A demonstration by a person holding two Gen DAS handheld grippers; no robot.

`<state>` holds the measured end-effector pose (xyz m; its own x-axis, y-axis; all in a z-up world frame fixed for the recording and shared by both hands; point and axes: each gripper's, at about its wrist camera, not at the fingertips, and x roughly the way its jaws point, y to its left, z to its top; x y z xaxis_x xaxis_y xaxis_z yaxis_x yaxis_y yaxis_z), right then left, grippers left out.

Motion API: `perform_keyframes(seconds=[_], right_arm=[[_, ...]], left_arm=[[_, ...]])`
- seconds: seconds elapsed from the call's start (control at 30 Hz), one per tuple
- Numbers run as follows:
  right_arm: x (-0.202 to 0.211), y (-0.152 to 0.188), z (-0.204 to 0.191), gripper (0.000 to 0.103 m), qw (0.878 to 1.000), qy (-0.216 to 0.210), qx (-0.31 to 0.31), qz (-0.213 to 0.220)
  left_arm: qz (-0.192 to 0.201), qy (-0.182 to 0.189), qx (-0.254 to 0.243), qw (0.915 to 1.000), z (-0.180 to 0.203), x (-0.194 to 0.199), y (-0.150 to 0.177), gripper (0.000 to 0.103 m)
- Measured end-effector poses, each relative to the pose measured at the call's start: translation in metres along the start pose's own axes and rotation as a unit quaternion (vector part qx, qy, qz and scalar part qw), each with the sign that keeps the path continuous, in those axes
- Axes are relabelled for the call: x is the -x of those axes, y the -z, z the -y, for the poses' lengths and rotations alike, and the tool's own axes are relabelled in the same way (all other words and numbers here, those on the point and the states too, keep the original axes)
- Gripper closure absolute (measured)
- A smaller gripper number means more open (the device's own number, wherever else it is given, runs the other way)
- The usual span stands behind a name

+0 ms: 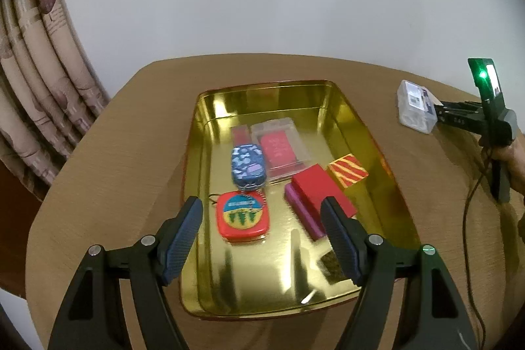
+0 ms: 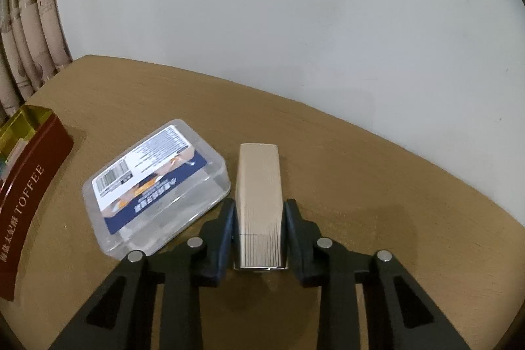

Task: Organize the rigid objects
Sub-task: 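Move the right tool to the ribbed silver metal bar and grasp it, then grasp the clear plastic box with blue label with the left tool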

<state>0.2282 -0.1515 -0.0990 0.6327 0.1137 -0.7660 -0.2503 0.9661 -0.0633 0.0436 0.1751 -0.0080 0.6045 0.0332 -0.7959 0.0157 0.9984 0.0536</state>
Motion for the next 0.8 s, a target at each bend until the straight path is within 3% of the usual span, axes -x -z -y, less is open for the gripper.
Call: perform_keyframes(seconds=[0.17, 0.4, 0.5, 0.73, 0.8], right_arm=[[0.012, 0.014, -0.003, 0.073, 1.0, 0.011, -0.025, -0.004], [0.045, 0.056, -0.007, 0.073, 0.997, 0.049, -0.05, -0.014], [0.06, 0.073, -0.011, 0.073, 0.997, 0.057, -0.054, -0.017], [0.08, 0.098, -0.028, 0.073, 0.994, 0.075, -0.074, -0.02], [0.085, 0.105, -0.034, 0.073, 0.994, 0.083, -0.075, -0.016]], left_arm=[[0.01, 0.007, -0.027, 0.9996, 0.028, 0.007, -0.012, 0.031], [0.017, 0.051, -0.071, 0.996, 0.107, -0.001, -0.056, 0.029], [0.011, 0.051, -0.098, 0.9938, 0.145, -0.017, -0.073, 0.029], [-0.048, 0.102, -0.108, 0.9877, 0.193, -0.077, -0.112, 0.029], [-0.062, 0.09, -0.111, 0.9877, 0.202, -0.098, -0.12, 0.029]])
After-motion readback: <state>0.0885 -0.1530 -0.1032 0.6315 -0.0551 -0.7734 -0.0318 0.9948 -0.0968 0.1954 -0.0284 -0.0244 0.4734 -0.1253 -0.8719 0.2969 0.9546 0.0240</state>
